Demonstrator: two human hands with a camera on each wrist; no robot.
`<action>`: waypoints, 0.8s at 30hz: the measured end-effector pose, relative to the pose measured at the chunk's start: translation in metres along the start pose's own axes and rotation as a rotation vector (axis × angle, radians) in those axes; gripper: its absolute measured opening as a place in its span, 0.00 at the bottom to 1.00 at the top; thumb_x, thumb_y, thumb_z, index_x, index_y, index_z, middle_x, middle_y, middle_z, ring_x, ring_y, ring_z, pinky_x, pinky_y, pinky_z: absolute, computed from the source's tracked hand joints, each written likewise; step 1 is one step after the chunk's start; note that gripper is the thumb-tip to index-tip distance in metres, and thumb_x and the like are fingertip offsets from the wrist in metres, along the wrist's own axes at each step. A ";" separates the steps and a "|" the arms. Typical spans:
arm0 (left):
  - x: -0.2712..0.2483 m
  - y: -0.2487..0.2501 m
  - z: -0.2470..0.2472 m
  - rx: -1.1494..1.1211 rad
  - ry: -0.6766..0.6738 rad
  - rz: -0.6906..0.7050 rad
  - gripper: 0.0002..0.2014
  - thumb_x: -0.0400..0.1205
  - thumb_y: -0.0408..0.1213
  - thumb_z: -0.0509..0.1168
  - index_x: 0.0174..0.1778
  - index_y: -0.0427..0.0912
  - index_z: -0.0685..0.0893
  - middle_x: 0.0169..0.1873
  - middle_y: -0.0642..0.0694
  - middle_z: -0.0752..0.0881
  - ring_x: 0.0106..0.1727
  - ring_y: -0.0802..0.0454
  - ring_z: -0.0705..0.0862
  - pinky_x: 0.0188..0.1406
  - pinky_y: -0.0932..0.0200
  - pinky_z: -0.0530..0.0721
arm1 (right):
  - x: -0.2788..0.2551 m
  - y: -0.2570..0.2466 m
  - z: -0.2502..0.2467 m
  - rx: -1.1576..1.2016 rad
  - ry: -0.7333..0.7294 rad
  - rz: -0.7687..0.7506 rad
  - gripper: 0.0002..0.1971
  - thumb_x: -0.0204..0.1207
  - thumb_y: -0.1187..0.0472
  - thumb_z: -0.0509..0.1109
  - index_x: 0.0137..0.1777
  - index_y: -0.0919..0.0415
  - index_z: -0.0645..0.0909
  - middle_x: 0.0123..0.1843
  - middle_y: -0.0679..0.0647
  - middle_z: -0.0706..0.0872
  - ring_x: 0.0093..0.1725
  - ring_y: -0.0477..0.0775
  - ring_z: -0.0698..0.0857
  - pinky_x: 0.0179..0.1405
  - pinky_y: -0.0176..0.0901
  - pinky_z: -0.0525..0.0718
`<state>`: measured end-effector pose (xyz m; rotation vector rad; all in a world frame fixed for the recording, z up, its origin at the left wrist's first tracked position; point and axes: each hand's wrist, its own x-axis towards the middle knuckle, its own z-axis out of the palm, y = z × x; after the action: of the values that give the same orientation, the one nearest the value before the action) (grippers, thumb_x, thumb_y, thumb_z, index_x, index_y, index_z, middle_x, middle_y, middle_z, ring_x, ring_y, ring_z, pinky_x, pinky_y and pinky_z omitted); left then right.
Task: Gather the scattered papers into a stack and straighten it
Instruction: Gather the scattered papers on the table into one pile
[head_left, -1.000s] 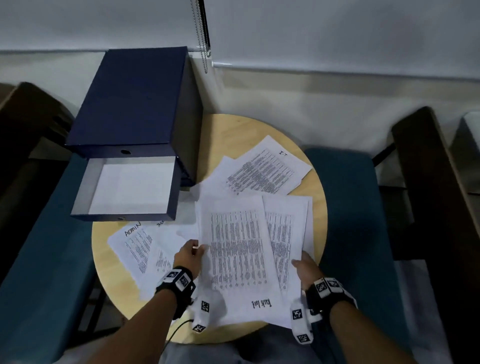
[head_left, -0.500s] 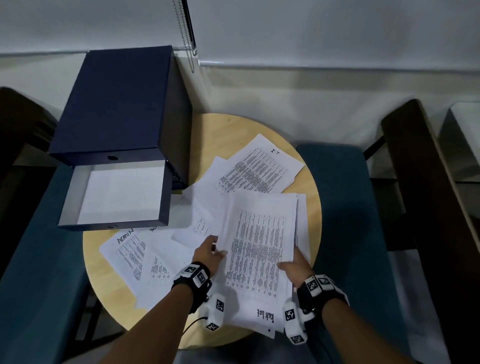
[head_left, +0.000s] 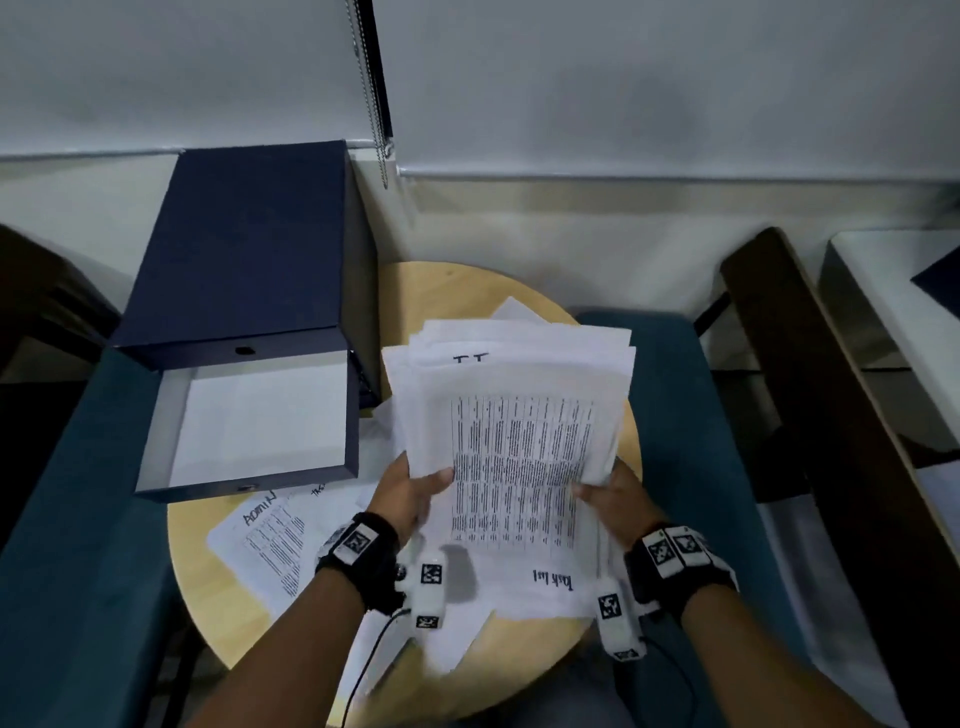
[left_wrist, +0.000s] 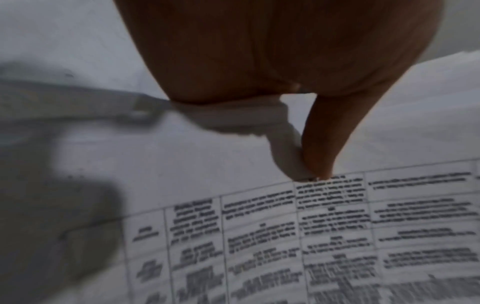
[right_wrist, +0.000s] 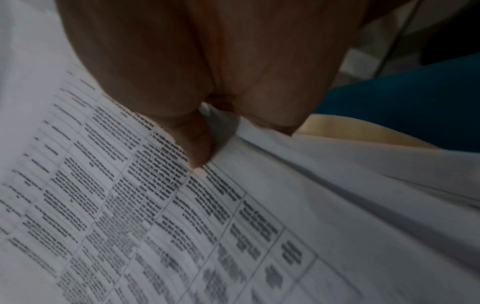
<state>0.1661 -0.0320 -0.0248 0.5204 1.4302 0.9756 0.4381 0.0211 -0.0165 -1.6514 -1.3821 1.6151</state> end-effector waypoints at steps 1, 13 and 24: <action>-0.002 0.009 -0.001 -0.021 -0.023 0.066 0.20 0.77 0.25 0.71 0.64 0.41 0.80 0.58 0.43 0.90 0.57 0.48 0.88 0.67 0.45 0.81 | -0.001 -0.010 0.001 0.021 0.015 -0.030 0.20 0.79 0.74 0.67 0.68 0.57 0.78 0.56 0.45 0.87 0.57 0.43 0.86 0.61 0.42 0.82; -0.016 -0.014 -0.012 0.228 0.092 0.142 0.11 0.76 0.31 0.76 0.43 0.54 0.86 0.38 0.59 0.90 0.47 0.48 0.88 0.54 0.50 0.86 | -0.012 0.017 0.062 -0.089 0.299 0.010 0.18 0.79 0.66 0.66 0.69 0.60 0.76 0.56 0.51 0.81 0.58 0.52 0.80 0.60 0.42 0.74; 0.002 -0.055 -0.034 0.586 0.317 -0.092 0.10 0.80 0.40 0.66 0.41 0.36 0.84 0.26 0.43 0.86 0.24 0.46 0.83 0.19 0.62 0.80 | 0.010 0.051 0.016 -0.269 0.213 0.144 0.17 0.79 0.60 0.65 0.68 0.57 0.78 0.66 0.51 0.83 0.60 0.53 0.83 0.58 0.41 0.79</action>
<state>0.1467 -0.0684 -0.0750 0.7383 2.0233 0.5677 0.4387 0.0039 -0.0685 -2.0545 -1.4464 1.3231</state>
